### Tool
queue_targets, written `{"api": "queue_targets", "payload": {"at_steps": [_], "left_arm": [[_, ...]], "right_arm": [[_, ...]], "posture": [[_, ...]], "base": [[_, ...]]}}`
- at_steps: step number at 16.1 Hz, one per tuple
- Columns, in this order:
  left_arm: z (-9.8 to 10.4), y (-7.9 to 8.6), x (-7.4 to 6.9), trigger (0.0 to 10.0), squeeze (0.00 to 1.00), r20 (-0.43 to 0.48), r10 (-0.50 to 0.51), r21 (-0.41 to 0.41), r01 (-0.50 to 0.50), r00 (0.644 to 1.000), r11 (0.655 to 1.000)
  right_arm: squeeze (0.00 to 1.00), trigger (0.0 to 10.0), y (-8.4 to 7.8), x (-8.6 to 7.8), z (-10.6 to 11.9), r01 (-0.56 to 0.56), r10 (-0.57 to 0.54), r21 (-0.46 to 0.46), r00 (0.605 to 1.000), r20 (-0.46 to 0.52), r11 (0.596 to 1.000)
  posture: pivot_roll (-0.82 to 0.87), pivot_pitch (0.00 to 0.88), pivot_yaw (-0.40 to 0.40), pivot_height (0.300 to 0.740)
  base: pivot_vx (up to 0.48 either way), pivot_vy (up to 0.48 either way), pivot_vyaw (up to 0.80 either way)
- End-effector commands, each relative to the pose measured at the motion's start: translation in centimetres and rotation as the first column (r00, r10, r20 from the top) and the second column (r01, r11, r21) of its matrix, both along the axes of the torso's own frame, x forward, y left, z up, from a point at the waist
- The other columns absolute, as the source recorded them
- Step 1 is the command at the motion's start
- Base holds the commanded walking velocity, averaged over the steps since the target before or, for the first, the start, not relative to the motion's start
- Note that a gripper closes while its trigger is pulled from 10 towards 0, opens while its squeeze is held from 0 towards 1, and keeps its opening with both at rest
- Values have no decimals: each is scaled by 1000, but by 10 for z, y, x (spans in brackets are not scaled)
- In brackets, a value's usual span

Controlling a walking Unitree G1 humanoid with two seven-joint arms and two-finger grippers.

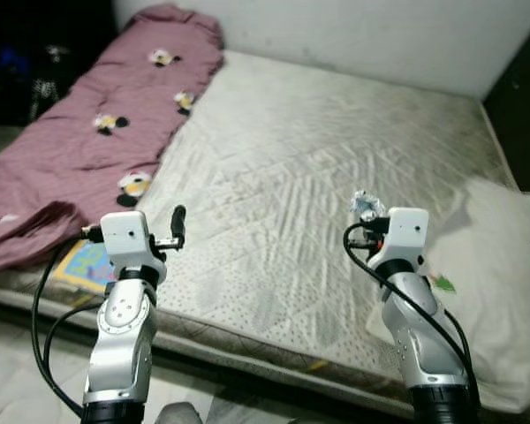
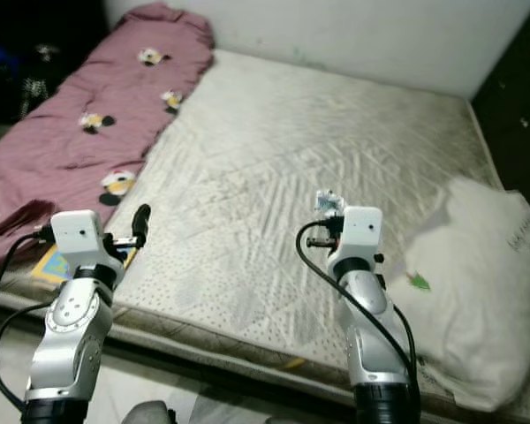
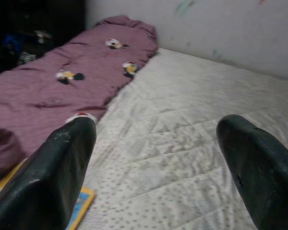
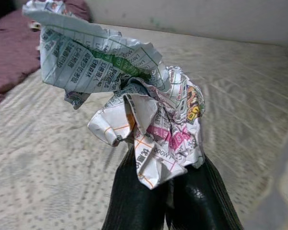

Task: Clean up the room

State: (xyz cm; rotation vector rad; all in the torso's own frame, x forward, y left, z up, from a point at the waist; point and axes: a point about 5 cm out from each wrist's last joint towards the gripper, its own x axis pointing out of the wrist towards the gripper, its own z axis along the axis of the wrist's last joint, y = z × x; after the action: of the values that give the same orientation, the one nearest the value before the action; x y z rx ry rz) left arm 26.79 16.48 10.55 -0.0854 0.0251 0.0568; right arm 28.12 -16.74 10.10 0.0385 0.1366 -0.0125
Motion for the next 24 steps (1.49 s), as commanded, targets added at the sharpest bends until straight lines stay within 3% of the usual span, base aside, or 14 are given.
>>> {"api": "queue_targets", "payload": {"at_steps": [1,3,14,17,24], "left_arm": [[1,-3,0,10000,0,-1,-14,-4,14,1000,1000],[1,-3,1,10000,0,0,-17,-4,17,1000,1000],[2,-6,4,10000,0,8,-28,-7,28,1000,1000],[3,-6,4,10000,0,12,-30,-6,30,999,1000],[6,-8,8,10000,0,28,-39,-6,39,999,999]], "right_arm": [[0,10000,-4,0,-1,20,-20,1,1000,-14,1000],[0,10000,-1,0,-1,10,-9,23,1000,-5,1000],[0,10000,0,4,2,5,-5,33,1000,11,999],[0,10000,0,4,0,5,-5,34,1000,-5,999],[0,10000,2,7,0,-1,2,45,1000,-12,999]], "posture": [[-7,21,-75,740],[-5,19,-73,740],[-8,16,-79,740],[-7,14,-81,740],[-7,32,-86,740]], "base": [[0,311,-800],[0,315,-800],[0,342,-43],[0,379,-800],[0,413,0]]}}
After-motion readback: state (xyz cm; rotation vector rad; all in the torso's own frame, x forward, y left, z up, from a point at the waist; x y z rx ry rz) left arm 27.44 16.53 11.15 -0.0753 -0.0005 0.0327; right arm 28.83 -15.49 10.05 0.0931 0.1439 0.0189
